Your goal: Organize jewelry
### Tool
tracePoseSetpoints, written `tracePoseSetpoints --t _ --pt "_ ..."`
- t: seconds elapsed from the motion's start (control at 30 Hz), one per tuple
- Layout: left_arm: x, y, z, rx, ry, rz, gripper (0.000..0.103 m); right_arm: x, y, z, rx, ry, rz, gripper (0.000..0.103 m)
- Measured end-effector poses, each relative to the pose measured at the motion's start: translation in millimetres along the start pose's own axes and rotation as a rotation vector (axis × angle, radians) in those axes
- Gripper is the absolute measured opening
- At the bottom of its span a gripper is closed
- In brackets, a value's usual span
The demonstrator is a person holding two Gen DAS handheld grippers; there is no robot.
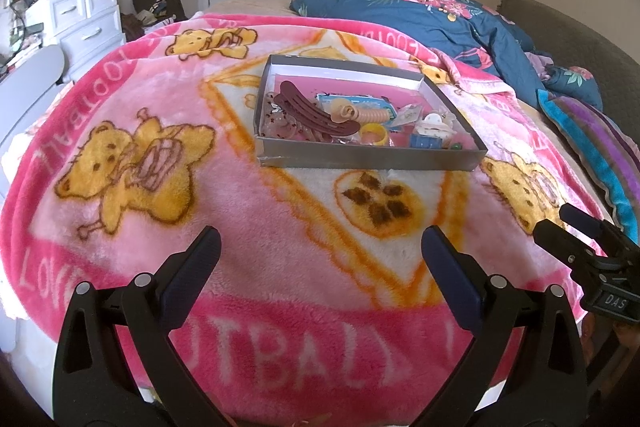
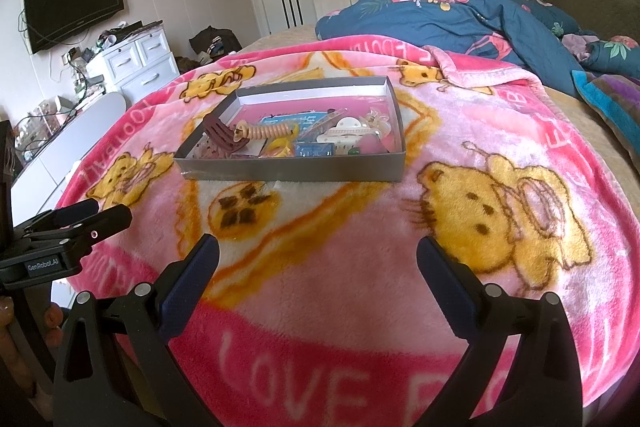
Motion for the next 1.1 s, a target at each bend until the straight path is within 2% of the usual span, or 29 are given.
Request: tracePoseSetpoints --t 0.83,1.1 --pt "-0.1 4.6 7.7 -0.010 -0.004 0.017 0.094 1.7 6.4 6.8 -0.005 0.005 0.015 0.099" --pt "6.1 6.7 12.6 -0.029 0.061 0.036 0.094 4.9 8.1 5.0 -0.001 0.020 0.023 0.099"
Point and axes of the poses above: each gripper's, at about its wrist camera, not at the fingertips, and x roughly the way its jaws point, z to its left, y to its underside, the point moved 3 cm from there along x, roughly the way its jaws point, and after that the axes turned 2 degrees about -y, right-handed, at the moved point
